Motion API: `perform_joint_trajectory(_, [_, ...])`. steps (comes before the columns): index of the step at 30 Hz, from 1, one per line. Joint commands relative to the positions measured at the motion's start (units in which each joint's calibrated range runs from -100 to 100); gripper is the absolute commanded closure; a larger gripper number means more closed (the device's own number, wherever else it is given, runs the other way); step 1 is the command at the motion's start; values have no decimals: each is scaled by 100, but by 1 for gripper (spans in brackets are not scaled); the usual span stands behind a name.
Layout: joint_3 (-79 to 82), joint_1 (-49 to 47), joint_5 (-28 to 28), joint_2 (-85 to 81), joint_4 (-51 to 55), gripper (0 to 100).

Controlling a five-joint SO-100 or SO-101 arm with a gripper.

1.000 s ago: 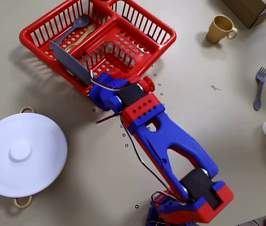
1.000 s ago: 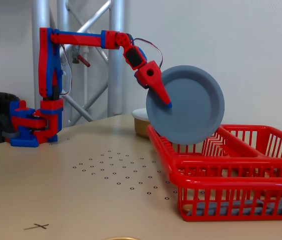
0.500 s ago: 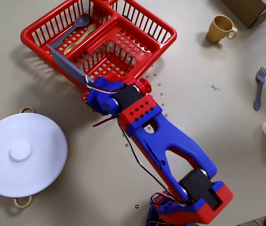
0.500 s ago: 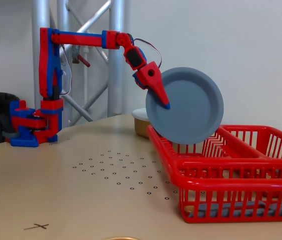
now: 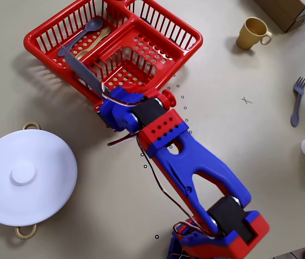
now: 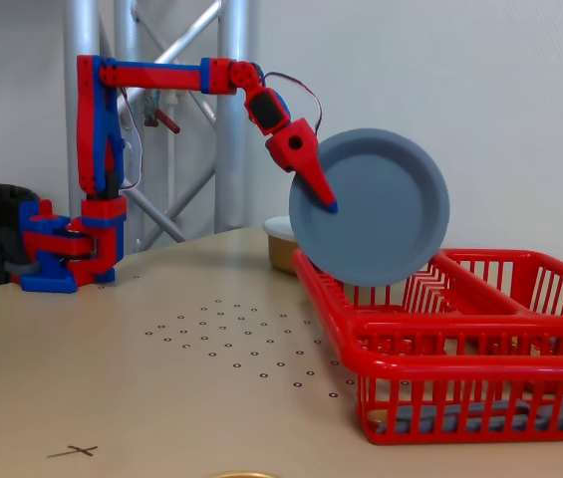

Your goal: Grasp the plate, place it on the cross drawn on the table.

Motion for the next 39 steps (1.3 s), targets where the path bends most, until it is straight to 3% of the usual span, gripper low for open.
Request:
perform_joint_trajectory(1, [-170, 55, -5, -766, 20, 100])
perform_joint_trajectory(14, [428, 414, 488, -1763, -4, 100])
perform_joint_trajectory(23, [1416, 637, 405, -3116, 76, 100])
perform_joint_trajectory(39, [2513, 2166, 1006, -4713, 503, 100])
